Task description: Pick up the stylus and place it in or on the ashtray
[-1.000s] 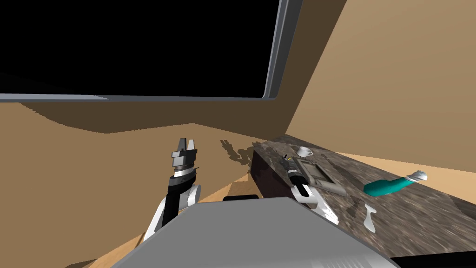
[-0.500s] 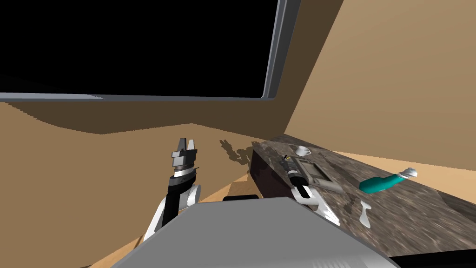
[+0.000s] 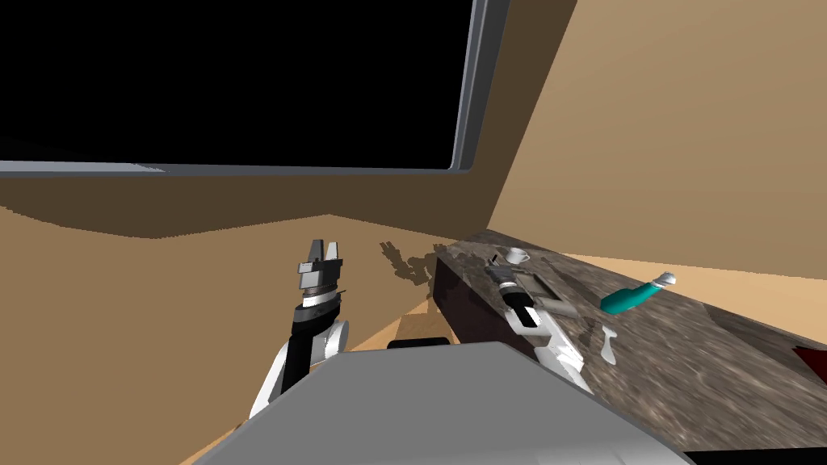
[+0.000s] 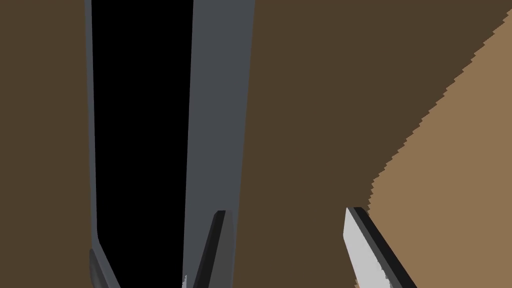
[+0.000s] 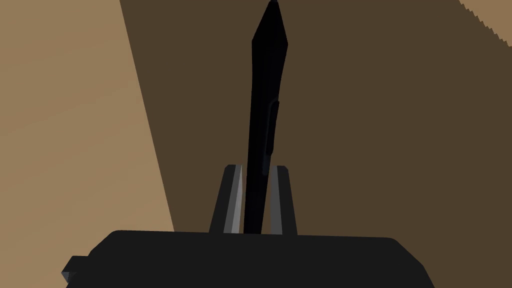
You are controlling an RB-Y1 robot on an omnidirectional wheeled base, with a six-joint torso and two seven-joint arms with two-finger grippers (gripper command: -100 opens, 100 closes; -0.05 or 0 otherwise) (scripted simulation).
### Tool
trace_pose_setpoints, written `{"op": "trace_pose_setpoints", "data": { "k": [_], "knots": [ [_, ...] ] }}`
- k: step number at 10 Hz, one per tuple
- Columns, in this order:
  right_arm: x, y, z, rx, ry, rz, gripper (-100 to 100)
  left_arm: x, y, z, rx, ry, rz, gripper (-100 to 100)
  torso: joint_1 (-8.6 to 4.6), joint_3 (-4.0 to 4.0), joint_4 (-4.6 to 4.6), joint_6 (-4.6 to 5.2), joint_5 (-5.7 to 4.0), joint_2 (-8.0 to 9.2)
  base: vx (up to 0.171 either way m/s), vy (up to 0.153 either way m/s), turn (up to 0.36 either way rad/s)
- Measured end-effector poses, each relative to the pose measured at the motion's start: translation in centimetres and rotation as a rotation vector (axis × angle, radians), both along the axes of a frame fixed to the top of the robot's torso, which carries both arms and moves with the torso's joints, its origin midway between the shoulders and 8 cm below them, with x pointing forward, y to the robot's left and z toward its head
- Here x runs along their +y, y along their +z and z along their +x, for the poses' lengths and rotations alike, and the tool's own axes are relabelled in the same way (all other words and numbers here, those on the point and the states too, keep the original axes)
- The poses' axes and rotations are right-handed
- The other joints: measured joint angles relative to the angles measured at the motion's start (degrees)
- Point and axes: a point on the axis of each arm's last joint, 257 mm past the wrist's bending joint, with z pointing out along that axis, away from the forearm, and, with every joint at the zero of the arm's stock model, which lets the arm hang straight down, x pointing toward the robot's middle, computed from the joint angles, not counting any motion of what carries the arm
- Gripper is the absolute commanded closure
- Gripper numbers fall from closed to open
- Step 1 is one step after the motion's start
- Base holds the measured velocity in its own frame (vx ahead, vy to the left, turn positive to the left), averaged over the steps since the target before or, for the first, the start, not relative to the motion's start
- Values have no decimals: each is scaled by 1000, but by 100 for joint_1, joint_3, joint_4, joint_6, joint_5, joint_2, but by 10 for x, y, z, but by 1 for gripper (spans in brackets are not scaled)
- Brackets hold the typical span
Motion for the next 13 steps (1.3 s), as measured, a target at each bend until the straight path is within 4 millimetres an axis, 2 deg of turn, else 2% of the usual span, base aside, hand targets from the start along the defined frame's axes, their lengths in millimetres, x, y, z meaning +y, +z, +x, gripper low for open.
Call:
{"op": "trace_pose_setpoints", "data": {
  "k": [2, 4, 7, 12, 13],
  "knots": [
    [-8, 28, 7, -40, 9, -42, 100, 0, 0, 0, 0, 0, 0, 0, 0, 0, 0, 6, 1, -1, -3, 47, -99],
    [-26, 37, 3, -38, -28, -51, 100, 0, 0, 0, 0, 0, 0, 0, -17, -7, -5, 6, -4, -9, 18, -4, -34],
    [-48, 32, -9, -13, -85, -29, 100, 0, 0, 0, 0, 0, 0, 0, -39, -14, -11, 5, -10, -19, 19, -36, -16],
    [-88, 13, -34, 44, -205, 26, 100, 0, 0, 0, 0, 0, 0, 0, -50, -21, -15, 6, -17, -27, 28, -53, -18],
    [-97, 10, -44, 56, -229, 36, 100, 0, 0, 0, 0, 0, 0, 0, -51, -19, -14, 10, -16, -25, 30, -55, -23]
  ]
}}
